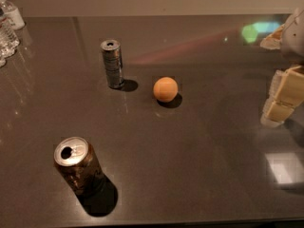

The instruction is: Knock orange can over

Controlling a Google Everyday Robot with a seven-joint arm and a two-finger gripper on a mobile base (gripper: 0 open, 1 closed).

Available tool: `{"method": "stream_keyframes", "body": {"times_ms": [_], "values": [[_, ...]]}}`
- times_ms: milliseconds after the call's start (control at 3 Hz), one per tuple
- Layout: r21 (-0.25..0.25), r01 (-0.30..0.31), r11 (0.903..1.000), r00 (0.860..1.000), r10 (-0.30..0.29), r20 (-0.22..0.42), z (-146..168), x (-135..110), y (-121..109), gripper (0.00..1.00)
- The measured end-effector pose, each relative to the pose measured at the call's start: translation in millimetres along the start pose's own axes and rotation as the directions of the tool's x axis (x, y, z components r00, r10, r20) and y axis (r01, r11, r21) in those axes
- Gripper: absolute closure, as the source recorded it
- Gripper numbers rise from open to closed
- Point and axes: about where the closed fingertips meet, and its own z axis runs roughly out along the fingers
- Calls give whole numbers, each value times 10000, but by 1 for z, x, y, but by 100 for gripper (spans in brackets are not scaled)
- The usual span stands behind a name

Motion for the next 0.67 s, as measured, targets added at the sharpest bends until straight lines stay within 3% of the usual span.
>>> {"method": "stream_keyframes", "body": {"times_ms": [333, 667], "values": [[2, 0, 10000, 10000, 0, 1, 0, 0, 0, 0], [-99, 190, 9998, 9974, -182, 701, -2, -17, 3, 0]]}}
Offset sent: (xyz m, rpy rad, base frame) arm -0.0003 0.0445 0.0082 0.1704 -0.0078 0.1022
